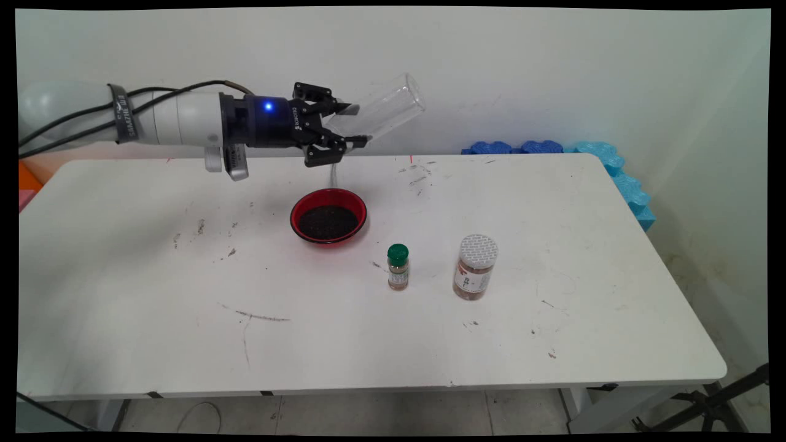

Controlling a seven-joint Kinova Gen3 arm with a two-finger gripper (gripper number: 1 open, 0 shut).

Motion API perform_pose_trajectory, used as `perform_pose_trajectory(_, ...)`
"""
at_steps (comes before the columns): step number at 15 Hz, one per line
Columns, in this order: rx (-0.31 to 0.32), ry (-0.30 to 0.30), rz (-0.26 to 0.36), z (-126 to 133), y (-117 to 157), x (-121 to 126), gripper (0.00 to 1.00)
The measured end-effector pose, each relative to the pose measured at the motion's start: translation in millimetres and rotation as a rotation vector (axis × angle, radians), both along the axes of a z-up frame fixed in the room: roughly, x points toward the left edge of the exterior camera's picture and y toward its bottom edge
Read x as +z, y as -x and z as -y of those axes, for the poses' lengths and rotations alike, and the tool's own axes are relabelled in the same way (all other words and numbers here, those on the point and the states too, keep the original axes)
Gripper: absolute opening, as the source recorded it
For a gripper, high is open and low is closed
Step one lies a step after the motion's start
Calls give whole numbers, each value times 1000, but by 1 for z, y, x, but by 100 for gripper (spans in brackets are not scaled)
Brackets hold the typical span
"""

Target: Pour the black seasoning powder in the red bowl

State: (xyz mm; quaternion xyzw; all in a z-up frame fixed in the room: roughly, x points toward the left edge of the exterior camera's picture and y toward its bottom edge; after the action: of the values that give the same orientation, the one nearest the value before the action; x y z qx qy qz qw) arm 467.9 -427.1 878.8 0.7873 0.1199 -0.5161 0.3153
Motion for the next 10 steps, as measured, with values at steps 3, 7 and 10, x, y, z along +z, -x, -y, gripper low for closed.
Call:
perform_pose_trajectory(3, 4, 9, -6, 0, -2, -2, 0)
perform_pose_trajectory(7, 16, 13, -18, 2, -5, -3, 0)
perform_pose_trajectory(10, 22, 16, -26, 2, -6, -5, 0)
